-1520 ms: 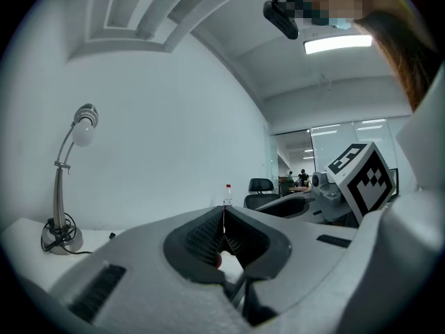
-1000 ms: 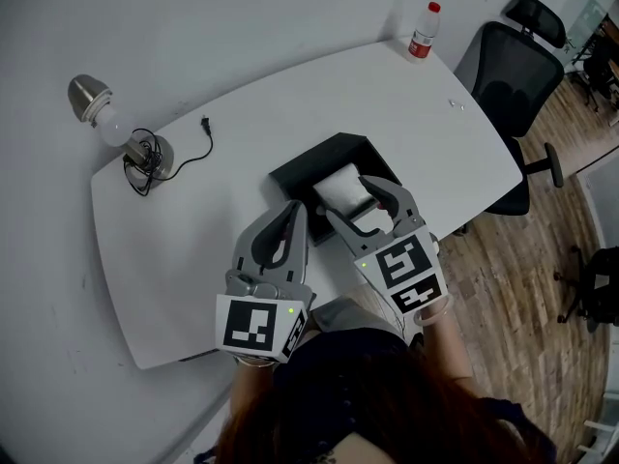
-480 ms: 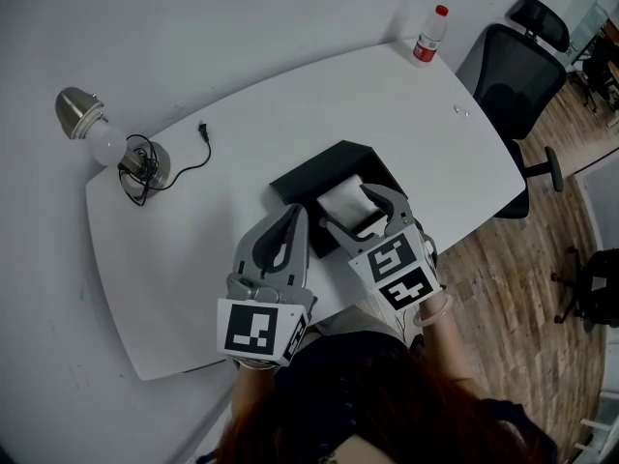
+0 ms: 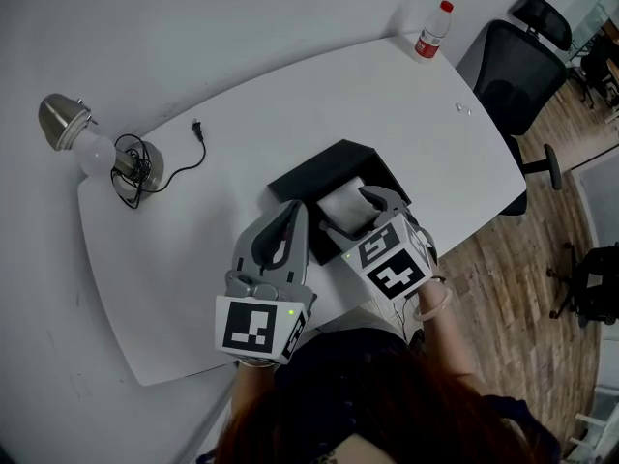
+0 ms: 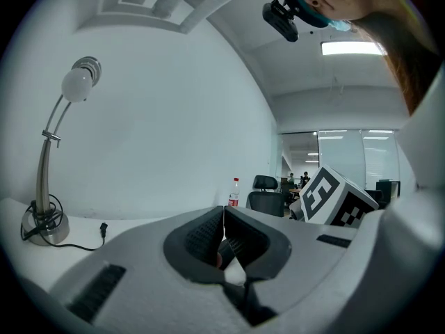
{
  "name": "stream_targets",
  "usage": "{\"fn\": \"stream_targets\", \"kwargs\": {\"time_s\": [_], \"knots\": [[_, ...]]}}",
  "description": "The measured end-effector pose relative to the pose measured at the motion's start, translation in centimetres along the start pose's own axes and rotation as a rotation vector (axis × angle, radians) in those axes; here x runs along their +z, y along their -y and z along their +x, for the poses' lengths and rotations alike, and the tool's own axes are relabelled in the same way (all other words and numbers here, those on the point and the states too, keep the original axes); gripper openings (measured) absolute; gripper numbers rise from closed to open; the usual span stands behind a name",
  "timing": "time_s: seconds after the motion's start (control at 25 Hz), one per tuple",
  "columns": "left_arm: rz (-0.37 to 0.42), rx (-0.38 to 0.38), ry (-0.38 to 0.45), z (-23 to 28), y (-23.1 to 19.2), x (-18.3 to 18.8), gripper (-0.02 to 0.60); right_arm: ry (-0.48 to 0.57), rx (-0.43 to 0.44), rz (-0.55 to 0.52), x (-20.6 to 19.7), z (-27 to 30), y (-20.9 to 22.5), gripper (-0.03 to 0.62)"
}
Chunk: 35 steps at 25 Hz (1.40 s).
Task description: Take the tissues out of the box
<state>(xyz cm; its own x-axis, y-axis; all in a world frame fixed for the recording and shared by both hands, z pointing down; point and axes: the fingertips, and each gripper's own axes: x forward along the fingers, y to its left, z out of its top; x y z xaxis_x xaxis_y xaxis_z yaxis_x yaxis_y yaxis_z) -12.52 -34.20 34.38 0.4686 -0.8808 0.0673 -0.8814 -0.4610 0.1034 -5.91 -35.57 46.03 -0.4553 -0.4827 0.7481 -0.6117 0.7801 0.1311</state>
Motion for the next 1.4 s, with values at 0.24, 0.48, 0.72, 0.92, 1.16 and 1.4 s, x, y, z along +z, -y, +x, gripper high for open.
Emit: {"fn": "stream_targets", "kwargs": {"time_s": [0.24, 0.48, 0.72, 0.92, 1.16, 1.4], "knots": [[-0.017, 0.003, -0.006, 0.6, -0.8, -0.4, 0.025, -0.087, 0.015, -0.001, -0.7, 1.2, 0.1, 0.311], [-0.028, 0.005, -0.011, 1.0, -1.3, -0.7, 0.025, -0.184, 0.007, 0.008, -1.8, 2.0, 0.3, 0.311], [-0.041, 0.015, -0.014, 1.1, -1.8, -1.0, 0.025, -0.23, 0.002, 0.034, -2.4, 2.4, 0.6, 0.311], [-0.048, 0.017, -0.017, 1.2, -2.0, -1.2, 0.025, -0.279, -0.011, 0.041, -2.8, 2.8, 0.7, 0.311], [-0.054, 0.021, -0.016, 1.2, -2.2, -1.2, 0.025, -0.326, -0.052, 0.031, -3.3, 3.1, 1.2, 0.31], [-0.055, 0.025, -0.017, 0.7, -2.2, -1.3, 0.025, -0.339, -0.047, 0.006, -3.3, 3.0, 1.5, 0.28]]}}
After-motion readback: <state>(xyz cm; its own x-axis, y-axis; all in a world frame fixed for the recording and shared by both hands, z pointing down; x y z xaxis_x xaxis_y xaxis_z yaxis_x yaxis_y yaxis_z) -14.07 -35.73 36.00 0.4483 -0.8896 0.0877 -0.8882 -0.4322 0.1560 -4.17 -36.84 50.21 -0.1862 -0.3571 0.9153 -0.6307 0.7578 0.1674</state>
